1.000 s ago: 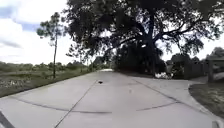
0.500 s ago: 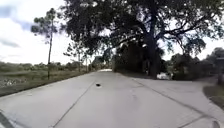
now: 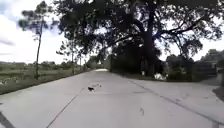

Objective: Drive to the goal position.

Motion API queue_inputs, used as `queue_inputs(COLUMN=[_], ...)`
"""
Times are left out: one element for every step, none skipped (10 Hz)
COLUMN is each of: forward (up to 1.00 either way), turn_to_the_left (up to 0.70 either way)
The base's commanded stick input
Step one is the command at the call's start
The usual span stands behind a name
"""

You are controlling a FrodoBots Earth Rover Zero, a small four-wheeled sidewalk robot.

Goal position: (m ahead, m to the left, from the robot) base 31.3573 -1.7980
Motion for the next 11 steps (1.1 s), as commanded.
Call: queue_inputs(forward=[1.0,1.0,1.0,1.0,1.0,1.0,1.0,1.0,1.0,1.0,1.0], turn_to_the_left=[0.0,0.0,0.0,0.0,0.0,0.0,0.0,0.0,0.0,0.0,0.0])
